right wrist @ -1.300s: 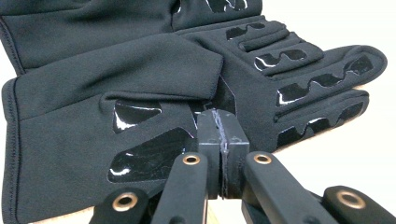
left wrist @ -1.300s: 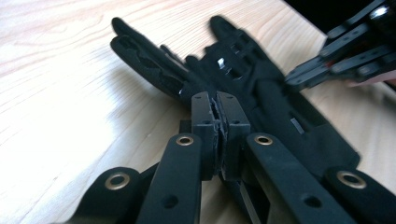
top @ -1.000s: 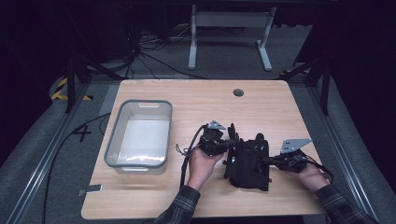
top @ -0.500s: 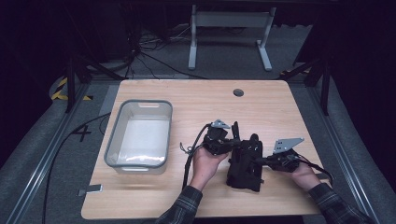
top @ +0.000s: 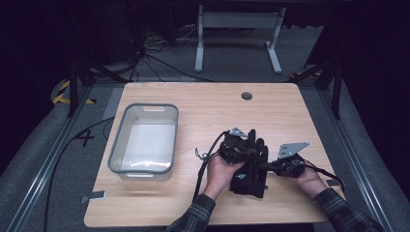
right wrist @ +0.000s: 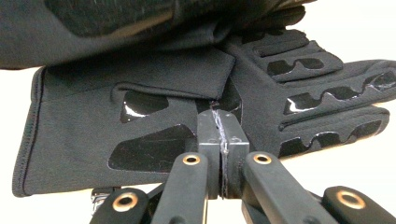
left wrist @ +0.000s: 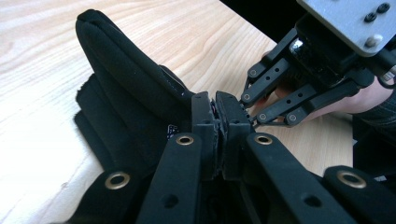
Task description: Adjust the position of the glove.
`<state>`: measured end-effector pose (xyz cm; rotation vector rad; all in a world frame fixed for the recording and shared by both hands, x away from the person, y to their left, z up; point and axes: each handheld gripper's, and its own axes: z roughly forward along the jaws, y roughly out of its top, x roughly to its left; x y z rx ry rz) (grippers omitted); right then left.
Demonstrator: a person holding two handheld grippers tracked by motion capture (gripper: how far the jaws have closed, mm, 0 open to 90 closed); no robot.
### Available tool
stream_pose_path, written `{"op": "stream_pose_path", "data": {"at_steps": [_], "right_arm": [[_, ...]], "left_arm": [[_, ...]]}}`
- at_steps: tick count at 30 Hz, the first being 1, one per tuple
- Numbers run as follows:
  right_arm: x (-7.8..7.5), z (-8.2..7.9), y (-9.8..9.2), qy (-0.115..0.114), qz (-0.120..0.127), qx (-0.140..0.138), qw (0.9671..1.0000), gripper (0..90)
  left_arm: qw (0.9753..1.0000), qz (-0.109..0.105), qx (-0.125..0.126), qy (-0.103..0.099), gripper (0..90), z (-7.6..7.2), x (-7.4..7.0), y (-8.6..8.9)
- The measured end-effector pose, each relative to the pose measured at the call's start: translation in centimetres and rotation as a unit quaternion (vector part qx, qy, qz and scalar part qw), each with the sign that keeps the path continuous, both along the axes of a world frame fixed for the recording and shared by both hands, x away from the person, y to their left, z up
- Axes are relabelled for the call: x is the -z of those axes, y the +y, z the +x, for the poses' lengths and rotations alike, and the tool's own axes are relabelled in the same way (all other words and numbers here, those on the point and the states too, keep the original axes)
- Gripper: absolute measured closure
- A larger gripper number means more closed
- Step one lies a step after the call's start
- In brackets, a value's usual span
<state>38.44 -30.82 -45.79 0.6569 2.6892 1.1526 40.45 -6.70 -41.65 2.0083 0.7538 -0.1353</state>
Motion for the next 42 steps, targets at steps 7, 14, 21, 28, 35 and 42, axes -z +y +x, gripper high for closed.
{"op": "stream_pose_path", "data": {"at_steps": [7, 14, 21, 28, 35, 42], "right_arm": [[-0.7, -0.3, -1.0, -0.010, 0.006, 0.010, 0.9999, 85.2], [-0.7, -0.2, -3.2, -0.007, 0.004, 0.035, 0.9994, 88.2], [0.1, 0.0, -2.8, 0.005, -0.007, 0.030, 0.9995, 90.0], [0.2, -0.1, -2.4, 0.003, -0.005, 0.024, 0.9997, 90.0], [0.2, -0.1, -2.4, 0.001, -0.006, 0.021, 0.9998, 90.0], [-0.3, -0.1, -3.4, -0.005, -0.001, 0.035, 0.9994, 89.9]], "left_arm": [[0.9999, 0.009, 0.010, 0.005, 87.4, -0.1, 0.6, -0.7], [0.9998, 0.010, 0.012, 0.008, 87.4, -0.1, 0.9, -1.4], [0.9997, 0.011, 0.018, 0.010, 87.4, -0.2, 1.2, -2.4], [0.9993, 0.022, 0.026, 0.013, 87.3, -0.1, 1.8, -3.6], [0.9991, 0.021, 0.035, 0.014, 83.9, -0.1, 2.7, -4.4], [0.9991, 0.011, 0.036, -0.020, 80.1, -0.7, 0.9, -3.0]]}}
